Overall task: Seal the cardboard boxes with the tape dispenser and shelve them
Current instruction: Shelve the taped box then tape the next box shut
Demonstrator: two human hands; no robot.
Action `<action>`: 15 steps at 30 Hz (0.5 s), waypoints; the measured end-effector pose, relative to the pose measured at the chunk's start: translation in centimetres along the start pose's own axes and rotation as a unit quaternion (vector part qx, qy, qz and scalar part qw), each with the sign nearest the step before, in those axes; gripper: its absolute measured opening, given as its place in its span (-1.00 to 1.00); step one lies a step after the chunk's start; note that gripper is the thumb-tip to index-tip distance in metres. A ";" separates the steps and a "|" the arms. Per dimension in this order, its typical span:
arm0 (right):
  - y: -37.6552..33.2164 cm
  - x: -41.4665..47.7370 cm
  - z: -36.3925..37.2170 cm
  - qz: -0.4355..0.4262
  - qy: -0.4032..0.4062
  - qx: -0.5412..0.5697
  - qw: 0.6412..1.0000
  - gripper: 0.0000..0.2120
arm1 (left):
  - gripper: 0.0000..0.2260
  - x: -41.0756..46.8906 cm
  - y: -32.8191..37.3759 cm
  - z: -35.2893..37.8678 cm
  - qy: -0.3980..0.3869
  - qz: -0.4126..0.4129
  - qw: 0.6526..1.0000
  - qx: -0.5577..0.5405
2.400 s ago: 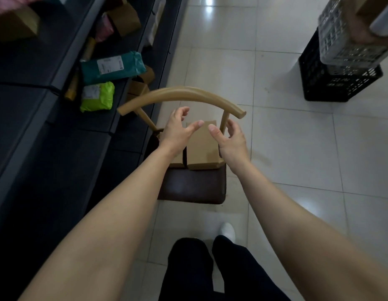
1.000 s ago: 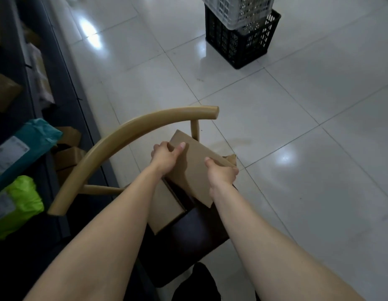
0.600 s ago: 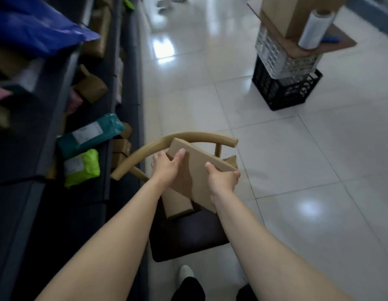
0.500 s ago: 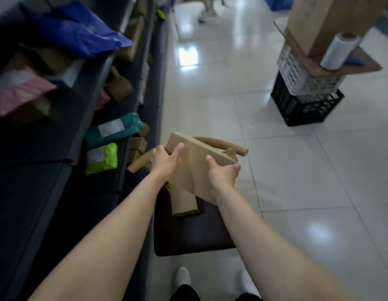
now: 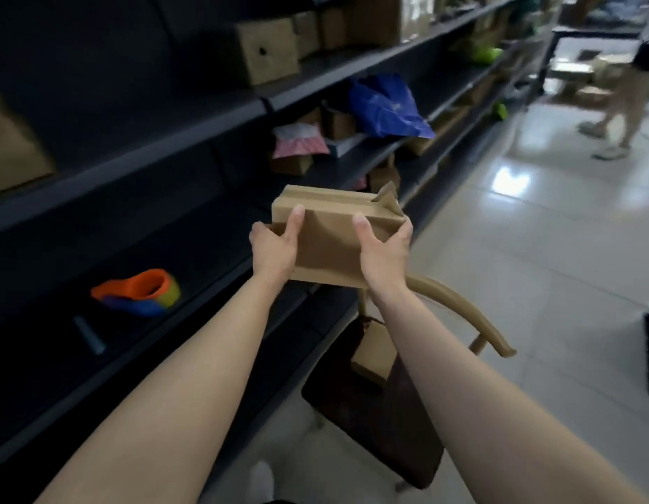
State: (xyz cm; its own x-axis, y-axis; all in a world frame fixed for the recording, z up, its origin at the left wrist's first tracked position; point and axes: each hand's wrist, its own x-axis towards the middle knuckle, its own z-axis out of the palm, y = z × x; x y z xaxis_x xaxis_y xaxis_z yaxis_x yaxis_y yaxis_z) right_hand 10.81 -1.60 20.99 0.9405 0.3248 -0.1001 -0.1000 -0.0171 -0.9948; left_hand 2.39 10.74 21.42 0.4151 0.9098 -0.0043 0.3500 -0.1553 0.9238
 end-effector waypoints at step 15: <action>1.6 -16.6 19.7 0.018 -0.405 -0.011 0.914 -0.25 | -0.22 -7.9 -12.0 -26.6 0.366 -0.173 0.910 -0.092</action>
State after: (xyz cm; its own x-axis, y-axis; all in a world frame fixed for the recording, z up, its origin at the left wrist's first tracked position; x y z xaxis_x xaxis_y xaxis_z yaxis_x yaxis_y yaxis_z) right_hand -11.33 11.62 21.36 0.3870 0.9169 -0.0974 -0.1111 -0.0585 -0.9921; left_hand -27.40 15.68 20.54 -0.3881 0.9146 -0.1135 0.1782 0.1952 0.9644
